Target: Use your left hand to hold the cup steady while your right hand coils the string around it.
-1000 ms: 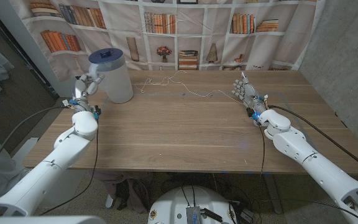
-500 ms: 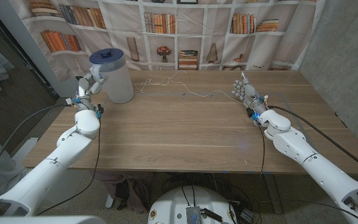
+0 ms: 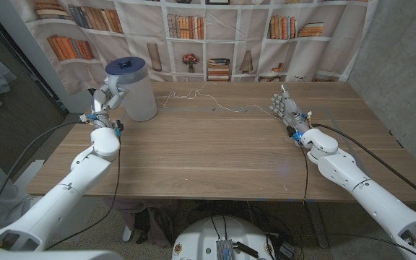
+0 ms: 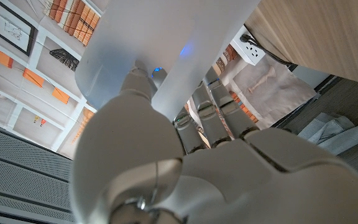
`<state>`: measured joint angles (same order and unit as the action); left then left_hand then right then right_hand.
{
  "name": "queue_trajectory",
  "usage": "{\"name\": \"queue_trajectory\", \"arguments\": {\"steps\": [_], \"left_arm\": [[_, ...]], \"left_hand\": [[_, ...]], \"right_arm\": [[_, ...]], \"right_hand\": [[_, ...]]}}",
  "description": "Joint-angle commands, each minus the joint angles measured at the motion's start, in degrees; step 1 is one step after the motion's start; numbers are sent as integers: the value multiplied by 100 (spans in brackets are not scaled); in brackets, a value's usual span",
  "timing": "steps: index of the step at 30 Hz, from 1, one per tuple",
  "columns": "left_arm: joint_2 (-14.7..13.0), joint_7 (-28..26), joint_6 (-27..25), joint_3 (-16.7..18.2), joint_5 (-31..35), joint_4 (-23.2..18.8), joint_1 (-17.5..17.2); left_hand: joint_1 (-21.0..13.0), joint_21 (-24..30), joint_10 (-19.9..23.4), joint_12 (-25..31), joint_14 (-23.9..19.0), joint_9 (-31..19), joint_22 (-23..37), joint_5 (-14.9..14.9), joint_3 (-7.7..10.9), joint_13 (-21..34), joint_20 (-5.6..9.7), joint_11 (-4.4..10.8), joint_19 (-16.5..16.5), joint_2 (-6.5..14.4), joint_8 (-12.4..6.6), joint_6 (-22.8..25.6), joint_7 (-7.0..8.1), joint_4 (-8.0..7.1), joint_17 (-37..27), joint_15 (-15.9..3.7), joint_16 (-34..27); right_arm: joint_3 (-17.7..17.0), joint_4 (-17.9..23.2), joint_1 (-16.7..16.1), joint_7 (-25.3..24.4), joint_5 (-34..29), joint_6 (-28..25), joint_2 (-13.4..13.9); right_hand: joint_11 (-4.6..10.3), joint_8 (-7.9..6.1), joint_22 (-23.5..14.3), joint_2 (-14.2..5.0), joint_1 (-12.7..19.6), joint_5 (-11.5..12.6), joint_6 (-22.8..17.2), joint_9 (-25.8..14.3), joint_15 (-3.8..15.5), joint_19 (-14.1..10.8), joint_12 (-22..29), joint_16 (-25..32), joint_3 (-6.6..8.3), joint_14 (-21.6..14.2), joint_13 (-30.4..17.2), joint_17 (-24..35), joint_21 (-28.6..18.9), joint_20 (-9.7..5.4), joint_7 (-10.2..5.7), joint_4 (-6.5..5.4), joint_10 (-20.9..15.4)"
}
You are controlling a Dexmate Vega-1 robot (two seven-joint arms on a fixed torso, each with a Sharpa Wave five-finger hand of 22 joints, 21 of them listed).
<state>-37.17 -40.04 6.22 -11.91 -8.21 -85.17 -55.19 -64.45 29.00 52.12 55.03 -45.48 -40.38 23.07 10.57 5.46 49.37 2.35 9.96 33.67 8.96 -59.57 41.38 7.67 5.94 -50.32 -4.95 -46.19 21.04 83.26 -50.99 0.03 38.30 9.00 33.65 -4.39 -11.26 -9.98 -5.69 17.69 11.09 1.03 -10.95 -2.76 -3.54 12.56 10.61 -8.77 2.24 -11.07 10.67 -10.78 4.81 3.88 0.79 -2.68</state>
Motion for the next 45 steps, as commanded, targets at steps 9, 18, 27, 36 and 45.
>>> {"name": "queue_trajectory", "arguments": {"steps": [9,18,27,36,45], "left_arm": [[328,-361,442,126,-48,38,-171],[354,-148,819,206,-206,41,-260],[491,129,1319,285,-423,-49,-277],[664,292,1401,282,-568,-147,-259],[942,650,1807,235,-921,-80,-188]], "left_hand": [[1281,452,396,300,-140,-653,400,145,269,112,-175,-320,-200,298,-418,367,-371,-1171,-383,-528,-166],[1437,633,484,373,-241,-771,539,240,651,159,-261,-440,-276,330,-486,430,-524,-1460,-588,-384,-200],[1377,968,886,655,-690,-800,696,149,1087,337,-239,-496,-148,198,-633,850,-620,-1375,-714,-332,-292],[1316,1195,957,801,-928,-857,793,32,1250,532,-239,-488,-42,126,-697,959,-659,-1275,-777,-336,-348],[1329,1304,943,845,-918,-921,859,-4,1326,623,-258,-540,-107,104,-723,956,-743,-1258,-876,-297,-352]], "right_arm": [[-18,94,-68,-1,14,1,49],[-10,109,-72,2,12,9,41],[-13,111,-108,-22,17,44,16],[-9,92,-109,-28,2,89,-7],[-7,76,-101,-23,11,107,-31]], "right_hand": [[3,-25,-24,-1,-20,5,-24,-12,33,-7,38,25,10,-16,-12,10,-31,31,12,-2,-17],[8,-24,-24,-6,-13,5,-23,-12,36,-10,37,25,16,-17,-12,9,-32,32,3,3,-15],[12,-23,-24,-7,-12,4,-21,-12,36,-8,37,26,18,-20,-12,9,-31,36,0,5,-16],[15,-23,-24,-8,-8,4,-22,-12,34,-9,37,24,22,-17,-12,8,-31,33,-1,10,-17],[11,-23,-24,-12,-6,4,-22,-12,38,-9,37,26,26,-21,-12,8,-31,34,2,12,-17]]}}
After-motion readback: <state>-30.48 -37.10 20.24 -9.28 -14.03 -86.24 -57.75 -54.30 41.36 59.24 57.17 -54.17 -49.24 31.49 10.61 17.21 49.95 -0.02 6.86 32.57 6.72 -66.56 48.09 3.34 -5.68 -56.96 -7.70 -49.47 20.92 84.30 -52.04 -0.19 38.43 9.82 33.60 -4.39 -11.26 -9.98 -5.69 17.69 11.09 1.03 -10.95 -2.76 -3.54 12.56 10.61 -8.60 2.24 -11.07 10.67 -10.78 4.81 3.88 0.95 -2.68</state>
